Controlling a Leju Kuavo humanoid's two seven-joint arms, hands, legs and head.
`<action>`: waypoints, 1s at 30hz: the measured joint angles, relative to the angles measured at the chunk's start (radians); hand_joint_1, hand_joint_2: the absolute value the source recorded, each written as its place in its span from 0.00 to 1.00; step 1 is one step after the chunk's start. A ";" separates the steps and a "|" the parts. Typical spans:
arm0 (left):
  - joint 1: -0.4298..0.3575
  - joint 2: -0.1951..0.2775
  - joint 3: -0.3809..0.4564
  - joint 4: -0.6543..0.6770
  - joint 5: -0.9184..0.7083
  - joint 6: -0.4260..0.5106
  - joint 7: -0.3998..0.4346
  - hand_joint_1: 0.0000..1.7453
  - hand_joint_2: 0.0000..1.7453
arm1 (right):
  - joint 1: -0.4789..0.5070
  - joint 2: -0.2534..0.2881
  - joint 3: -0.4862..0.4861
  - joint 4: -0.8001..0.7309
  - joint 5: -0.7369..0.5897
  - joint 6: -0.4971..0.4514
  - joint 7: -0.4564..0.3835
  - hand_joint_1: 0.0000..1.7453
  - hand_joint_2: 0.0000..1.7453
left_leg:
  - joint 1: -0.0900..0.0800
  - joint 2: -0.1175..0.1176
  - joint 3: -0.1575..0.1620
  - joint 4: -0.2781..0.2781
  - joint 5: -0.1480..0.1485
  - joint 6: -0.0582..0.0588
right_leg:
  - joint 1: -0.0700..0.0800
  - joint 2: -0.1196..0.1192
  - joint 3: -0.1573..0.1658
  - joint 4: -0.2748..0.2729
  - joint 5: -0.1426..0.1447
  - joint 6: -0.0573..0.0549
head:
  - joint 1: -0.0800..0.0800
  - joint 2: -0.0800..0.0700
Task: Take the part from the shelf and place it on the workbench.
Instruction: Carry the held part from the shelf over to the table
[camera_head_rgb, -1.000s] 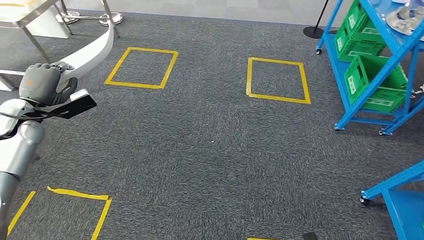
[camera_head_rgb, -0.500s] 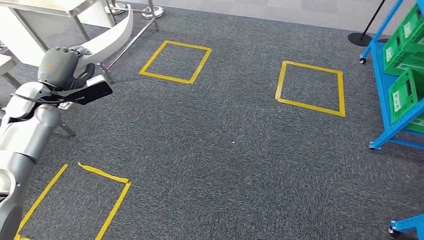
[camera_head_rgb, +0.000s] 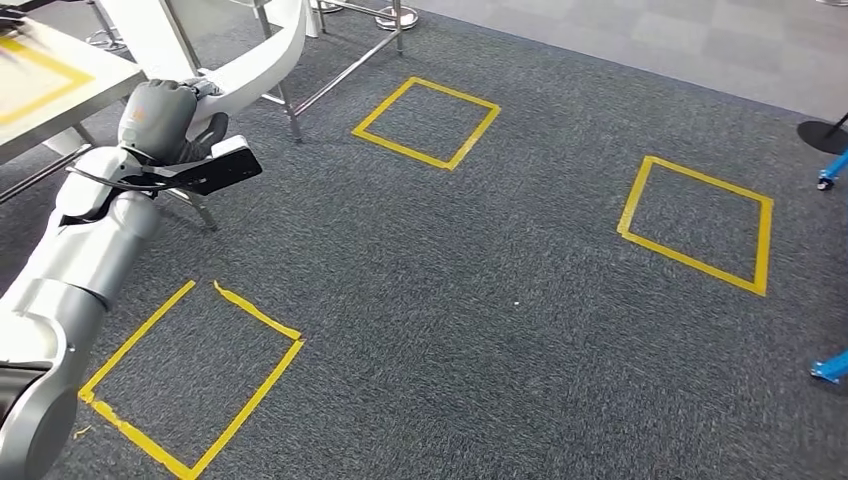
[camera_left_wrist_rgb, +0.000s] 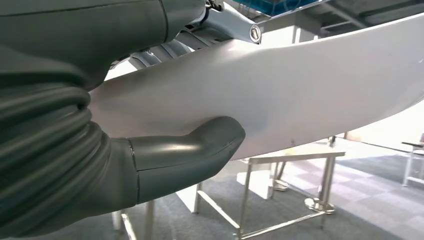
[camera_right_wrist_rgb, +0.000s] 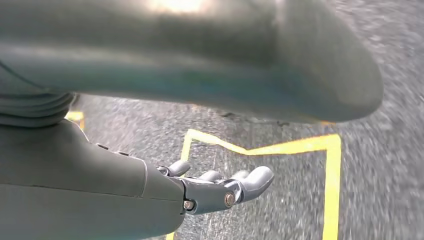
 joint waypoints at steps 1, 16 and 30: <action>-0.002 -0.005 0.000 0.003 -0.001 0.000 0.000 1.00 1.00 | 0.001 0.002 0.004 0.000 0.019 0.005 0.013 0.00 0.00 | 0.002 -0.014 0.000 0.004 -0.002 -0.004 | -0.004 0.012 0.029 -0.067 0.039 0.002 | 0.000 0.000; -0.027 -0.034 0.000 0.043 -0.007 -0.009 0.001 1.00 1.00 | 0.020 0.021 0.271 0.001 0.355 0.083 0.033 0.00 0.00 | -0.003 0.080 -0.111 0.195 -0.052 -0.048 | 0.000 -0.067 0.113 -0.226 0.076 -0.049 | -0.013 0.000; -0.053 -0.037 0.000 0.070 -0.047 -0.016 0.050 1.00 1.00 | 0.028 0.019 0.357 0.001 0.374 0.055 0.040 0.00 0.00 | -0.006 0.010 -0.012 0.006 0.005 0.012 | 0.005 -0.002 -0.006 0.036 -0.033 -0.002 | 0.001 0.000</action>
